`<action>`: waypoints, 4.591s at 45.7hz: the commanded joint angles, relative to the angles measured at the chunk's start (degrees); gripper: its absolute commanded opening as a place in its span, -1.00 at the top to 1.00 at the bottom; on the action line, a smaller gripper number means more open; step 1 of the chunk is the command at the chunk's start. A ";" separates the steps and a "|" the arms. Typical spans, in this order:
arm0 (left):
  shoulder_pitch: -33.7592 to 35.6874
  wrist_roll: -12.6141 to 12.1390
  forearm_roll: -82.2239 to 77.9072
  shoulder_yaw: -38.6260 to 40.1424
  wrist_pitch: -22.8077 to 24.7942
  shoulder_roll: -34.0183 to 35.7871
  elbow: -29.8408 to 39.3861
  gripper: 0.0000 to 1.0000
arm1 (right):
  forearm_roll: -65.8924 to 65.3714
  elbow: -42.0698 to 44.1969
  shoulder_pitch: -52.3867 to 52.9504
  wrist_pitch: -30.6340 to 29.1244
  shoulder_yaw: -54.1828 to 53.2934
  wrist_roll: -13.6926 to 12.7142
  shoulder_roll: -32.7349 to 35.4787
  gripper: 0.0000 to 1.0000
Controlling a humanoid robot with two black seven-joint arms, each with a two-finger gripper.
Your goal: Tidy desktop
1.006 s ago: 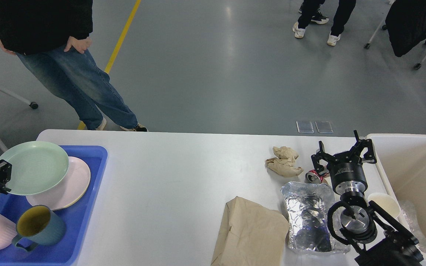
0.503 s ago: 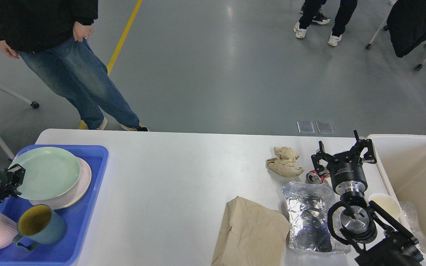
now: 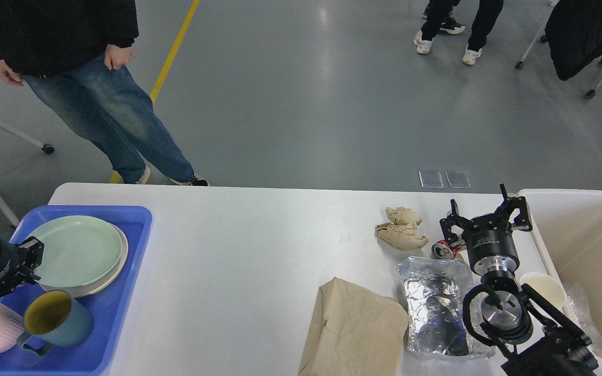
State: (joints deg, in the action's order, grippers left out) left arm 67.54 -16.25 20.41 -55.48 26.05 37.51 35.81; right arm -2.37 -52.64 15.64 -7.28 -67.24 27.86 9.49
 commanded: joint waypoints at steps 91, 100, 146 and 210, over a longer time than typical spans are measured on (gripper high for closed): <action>-42.84 32.78 -4.94 109.35 4.09 -14.39 9.18 -0.92 | 0.00 0.00 0.00 -0.01 0.00 0.00 0.00 -1.00; -48.73 32.34 -6.17 112.51 4.00 -16.15 11.04 -0.92 | 0.00 -0.09 0.00 -0.01 0.00 0.00 0.09 -1.00; -44.95 28.65 -6.17 124.82 4.00 -14.57 8.84 -0.92 | 0.00 -0.01 0.00 -0.01 0.00 0.00 0.00 -1.00; -41.79 29.61 -8.28 123.94 9.54 -26.79 -4.70 -0.93 | 0.00 0.00 0.00 -0.01 0.00 0.00 0.00 -1.00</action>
State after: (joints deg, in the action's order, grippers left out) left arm 25.72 13.01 12.02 68.54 35.30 10.94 31.08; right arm -2.37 -52.64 15.64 -7.27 -67.24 27.86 9.54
